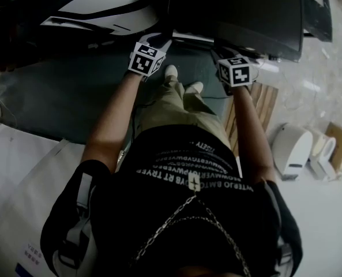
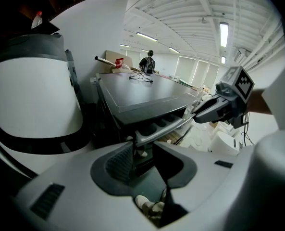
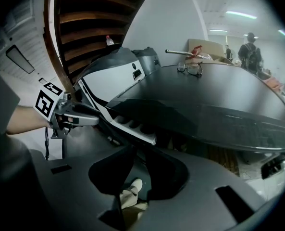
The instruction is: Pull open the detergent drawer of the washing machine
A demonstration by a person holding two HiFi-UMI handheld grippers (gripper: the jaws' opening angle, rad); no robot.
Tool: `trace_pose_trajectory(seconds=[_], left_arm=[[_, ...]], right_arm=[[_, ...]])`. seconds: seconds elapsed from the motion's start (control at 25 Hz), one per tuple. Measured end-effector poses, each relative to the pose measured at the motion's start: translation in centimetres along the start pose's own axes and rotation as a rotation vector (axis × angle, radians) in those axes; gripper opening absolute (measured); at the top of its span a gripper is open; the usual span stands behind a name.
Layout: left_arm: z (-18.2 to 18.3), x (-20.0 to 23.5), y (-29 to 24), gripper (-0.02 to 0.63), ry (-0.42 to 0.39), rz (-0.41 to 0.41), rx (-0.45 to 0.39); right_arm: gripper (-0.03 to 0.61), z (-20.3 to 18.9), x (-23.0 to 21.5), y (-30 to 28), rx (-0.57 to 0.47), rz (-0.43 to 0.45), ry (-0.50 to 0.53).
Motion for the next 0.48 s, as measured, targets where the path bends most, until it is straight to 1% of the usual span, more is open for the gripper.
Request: trace_pose_trajectory(seconds=[0.28, 0.48], left_arm=[[-0.3, -0.4, 0.2, 0.121, 0.010, 0.006, -0.006], [-1.1, -1.0, 0.5, 0.120, 0.000, -0.012, 0.015]], right_arm=[[0.077, -0.4, -0.3, 0.0, -0.024, -0.002, -0.012], [0.077, -1.4, 0.4, 0.6, 0.002, 0.020, -0.034]])
Point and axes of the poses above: the fingertips, and each gripper's own axes: y backward along the fingers, x to its left, z out of its top, the point moved 1 cm from there along y, backward along the fingers, and after that the axes turned 9 degrees about -z, right-handed, at the moved point
